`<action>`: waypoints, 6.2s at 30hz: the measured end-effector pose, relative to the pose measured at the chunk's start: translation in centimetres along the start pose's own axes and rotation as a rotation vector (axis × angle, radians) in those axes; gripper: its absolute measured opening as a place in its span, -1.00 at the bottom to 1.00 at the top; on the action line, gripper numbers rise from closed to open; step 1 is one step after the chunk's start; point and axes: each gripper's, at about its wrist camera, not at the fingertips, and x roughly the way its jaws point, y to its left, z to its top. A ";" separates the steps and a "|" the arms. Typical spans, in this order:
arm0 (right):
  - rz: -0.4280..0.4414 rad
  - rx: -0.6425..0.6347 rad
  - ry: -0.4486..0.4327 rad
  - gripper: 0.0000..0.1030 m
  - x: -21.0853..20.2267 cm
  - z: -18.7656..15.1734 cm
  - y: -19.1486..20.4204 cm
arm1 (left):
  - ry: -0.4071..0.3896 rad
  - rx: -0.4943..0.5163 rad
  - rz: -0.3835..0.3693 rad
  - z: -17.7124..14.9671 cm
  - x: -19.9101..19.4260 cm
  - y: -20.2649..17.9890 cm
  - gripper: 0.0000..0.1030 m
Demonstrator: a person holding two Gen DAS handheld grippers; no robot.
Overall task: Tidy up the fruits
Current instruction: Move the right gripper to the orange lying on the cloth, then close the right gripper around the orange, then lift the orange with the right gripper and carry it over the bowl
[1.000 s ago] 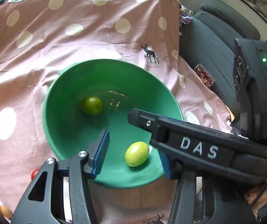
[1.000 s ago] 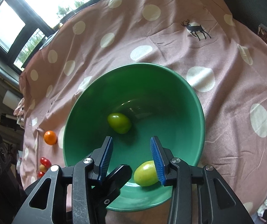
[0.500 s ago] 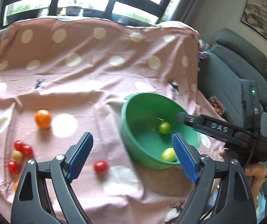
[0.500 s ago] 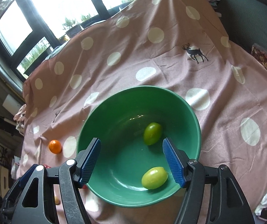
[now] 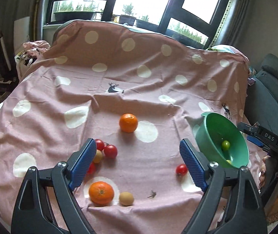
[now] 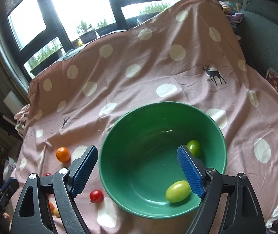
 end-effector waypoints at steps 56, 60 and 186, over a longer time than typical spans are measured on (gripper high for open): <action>0.160 -0.333 0.350 -0.06 8.5 -7.4 15.9 | 0.126 -0.149 -0.057 -1.8 3.1 6.3 0.31; 0.191 -0.310 0.425 -0.06 8.3 -8.9 14.6 | 0.148 -0.108 -0.047 -2.3 3.9 5.0 0.30; 0.238 0.057 0.088 -0.07 -0.6 0.0 -2.6 | 0.234 0.315 -0.328 -1.0 8.7 -22.7 -0.14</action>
